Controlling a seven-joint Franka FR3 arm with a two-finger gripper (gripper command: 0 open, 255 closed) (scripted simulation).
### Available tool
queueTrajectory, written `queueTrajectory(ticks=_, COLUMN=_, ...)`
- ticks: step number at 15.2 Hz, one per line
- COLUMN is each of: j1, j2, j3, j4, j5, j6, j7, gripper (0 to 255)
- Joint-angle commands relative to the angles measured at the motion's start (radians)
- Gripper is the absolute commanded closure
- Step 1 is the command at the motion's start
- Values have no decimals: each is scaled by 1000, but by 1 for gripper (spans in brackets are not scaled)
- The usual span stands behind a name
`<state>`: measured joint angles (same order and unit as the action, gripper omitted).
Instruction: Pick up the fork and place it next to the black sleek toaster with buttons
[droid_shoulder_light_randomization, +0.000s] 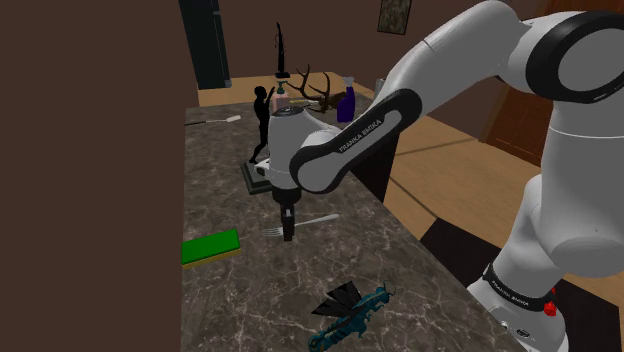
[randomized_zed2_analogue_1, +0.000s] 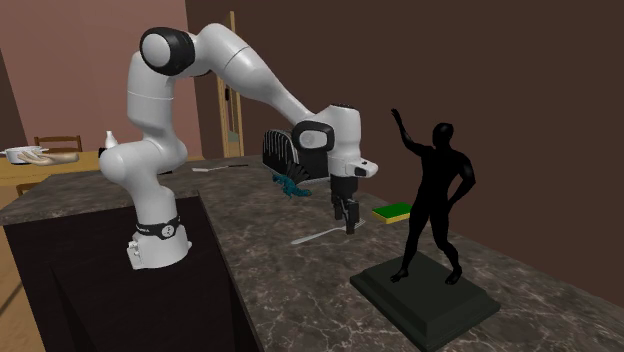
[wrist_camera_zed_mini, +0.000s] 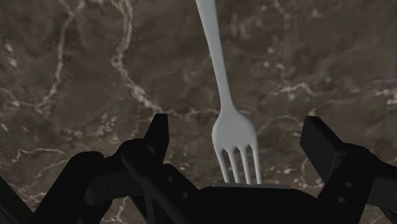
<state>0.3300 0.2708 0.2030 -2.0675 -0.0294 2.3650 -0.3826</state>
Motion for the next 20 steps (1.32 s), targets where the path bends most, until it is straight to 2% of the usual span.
queueTrajectory(ticks=1, j1=0, j2=0, j3=0, j4=0, j5=0, j6=1, j7=0, gripper=0)
queueTrajectory(ticks=3, j1=0, j2=0, j3=0, j4=0, j5=0, j6=0, j7=0, gripper=0)
queueTrajectory(ticks=4, j1=0, j2=0, j3=0, j4=0, j5=0, j6=0, j7=0, gripper=255)
queueTrajectory(ticks=13, j1=0, j2=0, j3=0, j4=0, j5=0, j6=1, j7=0, gripper=255)
queueTrajectory(ticks=20, j1=-4, j2=-56, j3=5, j4=27, j5=15, j6=-82, j7=-8, gripper=255)
